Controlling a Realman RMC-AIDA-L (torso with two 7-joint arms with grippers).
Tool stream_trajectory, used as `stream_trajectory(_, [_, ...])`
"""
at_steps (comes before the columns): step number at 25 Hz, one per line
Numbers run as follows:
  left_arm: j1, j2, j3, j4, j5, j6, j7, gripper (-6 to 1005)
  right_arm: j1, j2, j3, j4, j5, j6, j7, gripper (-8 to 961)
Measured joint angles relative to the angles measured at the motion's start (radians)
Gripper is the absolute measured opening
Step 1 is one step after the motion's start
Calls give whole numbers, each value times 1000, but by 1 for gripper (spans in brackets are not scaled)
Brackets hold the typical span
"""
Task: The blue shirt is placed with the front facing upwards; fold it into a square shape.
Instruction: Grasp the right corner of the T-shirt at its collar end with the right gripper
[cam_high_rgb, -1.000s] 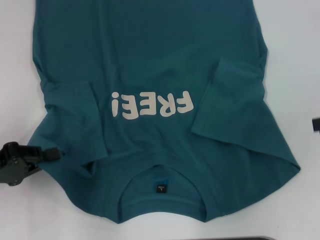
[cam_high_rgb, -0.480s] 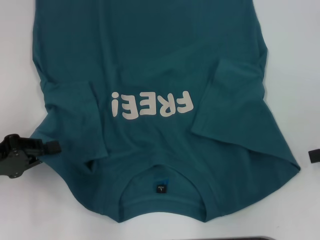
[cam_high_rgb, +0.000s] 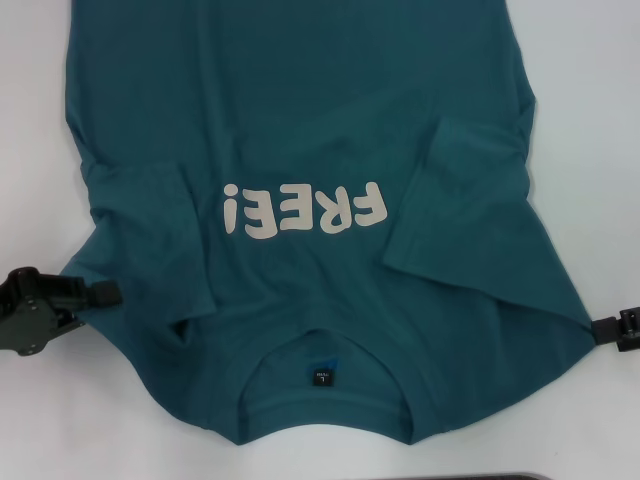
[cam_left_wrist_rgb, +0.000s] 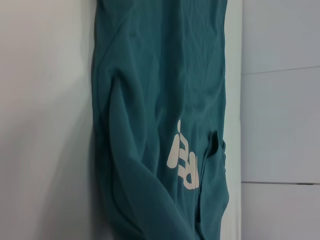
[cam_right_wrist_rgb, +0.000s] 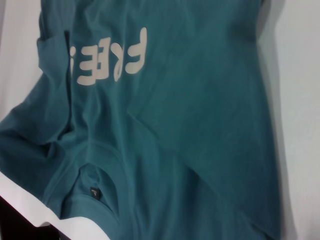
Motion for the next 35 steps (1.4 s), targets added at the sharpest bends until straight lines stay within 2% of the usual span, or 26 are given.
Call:
stream_trajectory(19, [-2, 0, -7, -1, -1, 7, -2, 17, 11, 15, -1, -1, -5, 37, 6, 804])
stream_trajectory(35, [2, 0, 0, 4, 1, 2, -2, 17, 16, 17, -8, 4, -7, 50, 41, 785])
